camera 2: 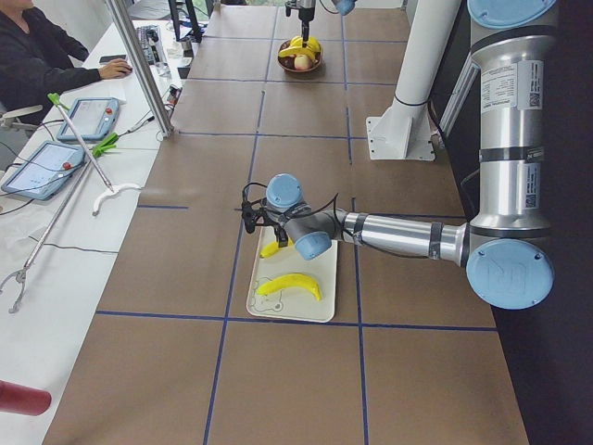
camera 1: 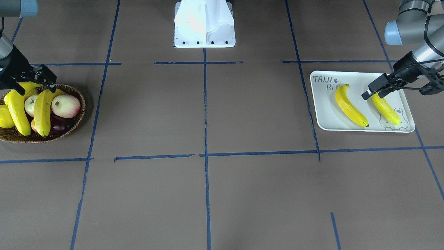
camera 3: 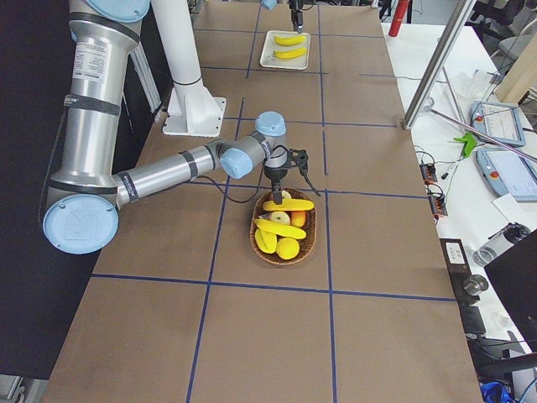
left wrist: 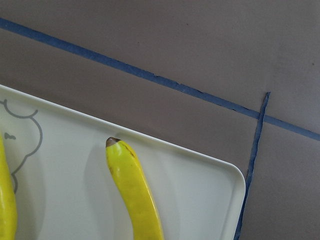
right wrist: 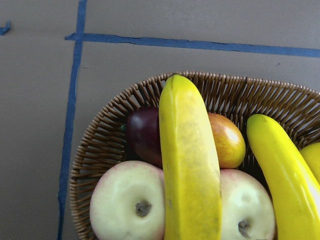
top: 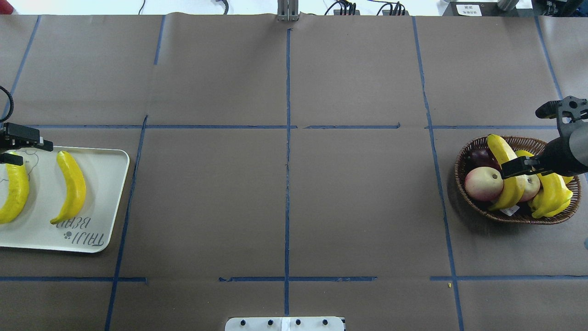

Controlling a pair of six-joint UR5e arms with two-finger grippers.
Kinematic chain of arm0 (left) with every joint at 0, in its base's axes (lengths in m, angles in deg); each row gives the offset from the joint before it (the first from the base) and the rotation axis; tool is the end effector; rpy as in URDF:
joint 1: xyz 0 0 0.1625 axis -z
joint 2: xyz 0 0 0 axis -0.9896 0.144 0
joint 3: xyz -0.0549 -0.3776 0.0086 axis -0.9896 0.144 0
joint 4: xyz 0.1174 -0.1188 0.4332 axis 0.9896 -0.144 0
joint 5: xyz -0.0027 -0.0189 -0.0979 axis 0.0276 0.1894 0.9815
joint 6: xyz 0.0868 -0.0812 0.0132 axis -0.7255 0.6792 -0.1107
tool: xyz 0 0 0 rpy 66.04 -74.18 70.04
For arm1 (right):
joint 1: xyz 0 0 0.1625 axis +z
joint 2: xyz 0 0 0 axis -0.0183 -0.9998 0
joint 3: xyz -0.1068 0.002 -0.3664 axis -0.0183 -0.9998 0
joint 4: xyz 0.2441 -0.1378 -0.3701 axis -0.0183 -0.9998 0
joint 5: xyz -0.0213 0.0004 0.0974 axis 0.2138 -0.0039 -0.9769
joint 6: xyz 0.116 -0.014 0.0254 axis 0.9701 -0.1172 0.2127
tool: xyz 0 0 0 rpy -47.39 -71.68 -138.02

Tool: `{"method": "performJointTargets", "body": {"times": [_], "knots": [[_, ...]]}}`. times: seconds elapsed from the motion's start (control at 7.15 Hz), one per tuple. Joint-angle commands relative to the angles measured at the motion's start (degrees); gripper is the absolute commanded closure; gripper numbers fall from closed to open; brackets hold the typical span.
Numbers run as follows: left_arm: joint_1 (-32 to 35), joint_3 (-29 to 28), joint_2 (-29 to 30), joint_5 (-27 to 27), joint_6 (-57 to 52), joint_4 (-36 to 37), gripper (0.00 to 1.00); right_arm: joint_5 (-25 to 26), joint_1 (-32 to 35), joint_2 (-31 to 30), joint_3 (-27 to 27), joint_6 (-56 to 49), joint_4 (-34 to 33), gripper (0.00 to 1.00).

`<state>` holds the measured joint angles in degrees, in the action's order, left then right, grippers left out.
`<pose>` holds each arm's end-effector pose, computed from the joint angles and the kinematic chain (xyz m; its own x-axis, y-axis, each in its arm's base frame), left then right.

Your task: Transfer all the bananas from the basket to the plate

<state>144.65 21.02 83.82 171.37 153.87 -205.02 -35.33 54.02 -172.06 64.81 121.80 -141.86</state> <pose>0.2034 -0.5018 0.5041 0.3970 -0.2387 -0.8862 0.2394 0.9591 -0.1511 -0.2490 -0.4532 0.4467 0.7318 -0.0640 0.6785 -0.0095 0.9945 0.1041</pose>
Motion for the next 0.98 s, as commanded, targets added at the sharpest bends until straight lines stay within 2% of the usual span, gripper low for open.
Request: {"method": "performJointTargets", "body": {"times": [0.0, 0.56, 0.7, 0.84], "knots": [[0.0, -0.07, 0.15, -0.06, 0.0, 0.0, 0.0, -0.17, -0.15, 0.49, -1.98, -0.04, -0.02, 0.01], [-0.09, -1.03, 0.5, -0.15, 0.0, -0.17, 0.0, -0.17, -2.52, 0.32, -3.64, -0.03, -0.21, 0.02], [-0.09, -1.12, 0.76, -0.24, 0.0, -0.09, 0.0, -0.17, -2.43, 0.32, -4.0, -0.03, -0.03, 0.16], [-0.09, -1.12, 0.85, -0.24, 0.0, -0.17, 0.0, -0.17, -2.35, 0.23, -4.0, -0.03, -0.02, 0.58]]}}
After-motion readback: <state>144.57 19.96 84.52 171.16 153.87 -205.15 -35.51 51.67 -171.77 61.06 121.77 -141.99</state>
